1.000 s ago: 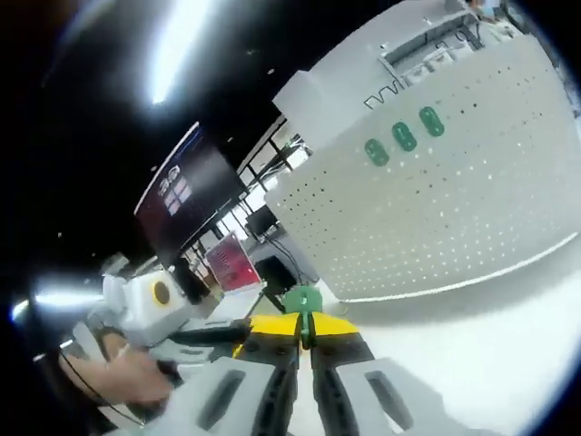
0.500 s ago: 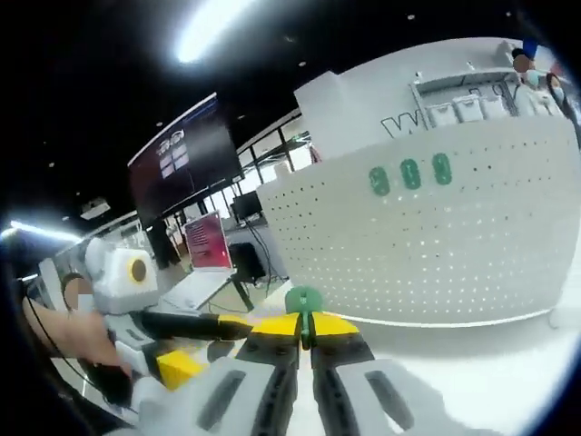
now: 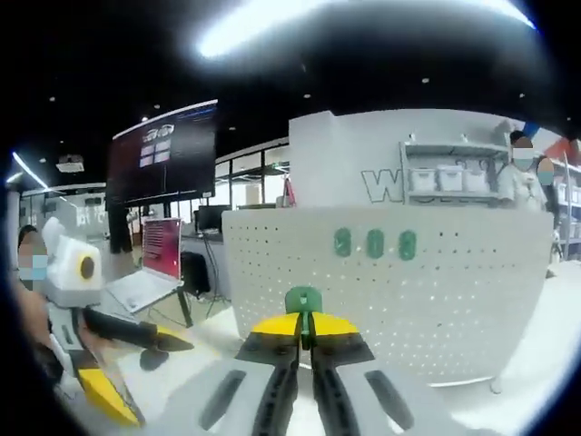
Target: Insert the hook assembly into the mounting plate slot until the hook locks in place.
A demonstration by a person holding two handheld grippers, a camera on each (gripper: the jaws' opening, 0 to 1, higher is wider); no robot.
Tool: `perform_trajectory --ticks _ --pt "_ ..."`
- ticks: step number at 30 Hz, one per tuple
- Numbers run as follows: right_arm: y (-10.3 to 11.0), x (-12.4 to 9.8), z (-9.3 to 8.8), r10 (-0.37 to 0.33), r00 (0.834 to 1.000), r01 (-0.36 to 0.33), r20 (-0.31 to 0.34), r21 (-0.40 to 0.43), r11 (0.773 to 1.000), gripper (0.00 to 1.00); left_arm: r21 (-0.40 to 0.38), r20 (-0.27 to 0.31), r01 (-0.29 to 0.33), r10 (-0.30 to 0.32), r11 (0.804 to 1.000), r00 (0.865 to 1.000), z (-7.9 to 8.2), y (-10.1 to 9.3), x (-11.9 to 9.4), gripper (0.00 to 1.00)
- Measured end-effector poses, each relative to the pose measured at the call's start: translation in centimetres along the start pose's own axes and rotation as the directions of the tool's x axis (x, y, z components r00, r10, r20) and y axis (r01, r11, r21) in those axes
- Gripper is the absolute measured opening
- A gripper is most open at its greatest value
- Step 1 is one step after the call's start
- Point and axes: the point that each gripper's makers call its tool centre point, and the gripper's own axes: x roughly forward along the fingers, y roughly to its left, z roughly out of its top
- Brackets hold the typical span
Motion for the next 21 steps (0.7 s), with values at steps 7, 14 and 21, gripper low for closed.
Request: perform_trajectory --ticks 7,14,21 --pt "-2.4 1.0 0.6 -0.061 0.998 0.061 0.018 -0.029 0.998 0.00 0.017 0.004 -0.001 0.001 1.000 1.000 0.3 0.1 -0.1 1.00" --pt "-5.8 2.4 1.6 -0.137 0.990 0.138 0.044 -0.006 0.990 0.00 0.033 0.020 -0.011 0.010 0.999 1.000 0.6 0.5 -0.2 1.00" --pt "-8.5 3.6 2.0 -0.184 0.981 0.187 0.058 -0.051 0.981 0.00 0.038 0.015 -0.028 0.028 0.999 0.999 0.7 1.1 -0.4 1.00"
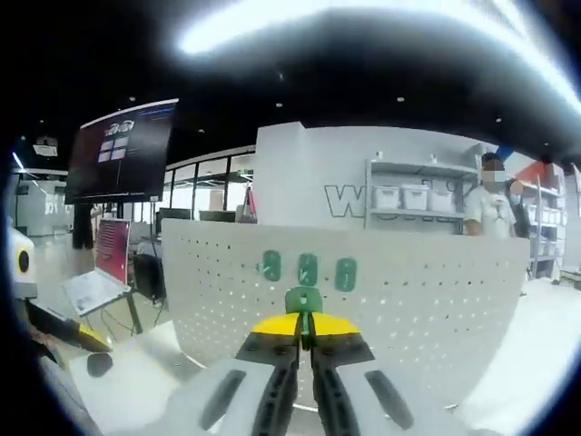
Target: Insert the hook assembly into the mounting plate slot until the hook locks in place.
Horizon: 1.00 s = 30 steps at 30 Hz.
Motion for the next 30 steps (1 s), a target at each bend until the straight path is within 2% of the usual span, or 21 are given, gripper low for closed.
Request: perform_trajectory --ticks 3,11,19,22,25,30 --pt "-0.9 0.9 0.1 -0.013 1.000 0.013 0.004 -0.016 1.000 0.00 -0.007 0.006 -0.005 0.005 1.000 1.000 0.1 0.3 0.0 1.00" --pt "-3.7 3.2 0.1 -0.068 0.998 0.068 0.011 0.007 0.998 0.00 -0.020 -0.007 -0.018 0.018 1.000 1.000 -0.2 0.9 0.1 1.00" --pt "-6.2 4.9 -0.3 -0.113 0.994 0.113 0.006 0.018 0.993 0.00 -0.017 0.001 -0.036 0.036 0.999 0.999 0.3 1.7 0.0 1.00" --pt "-6.9 5.5 -0.3 -0.123 0.992 0.123 0.007 0.025 0.992 0.00 -0.022 0.000 -0.045 0.045 0.999 0.999 0.3 2.0 0.0 1.00" --pt "-7.4 6.3 0.0 -0.130 0.992 0.130 0.007 -0.006 0.992 0.00 -0.030 -0.003 -0.053 0.053 0.998 0.999 0.1 2.3 -0.1 1.00" --pt "-8.3 7.2 0.6 -0.151 0.988 0.151 0.018 0.017 0.988 0.00 -0.034 -0.013 -0.060 0.060 0.998 0.998 -0.2 2.6 -0.1 1.00"
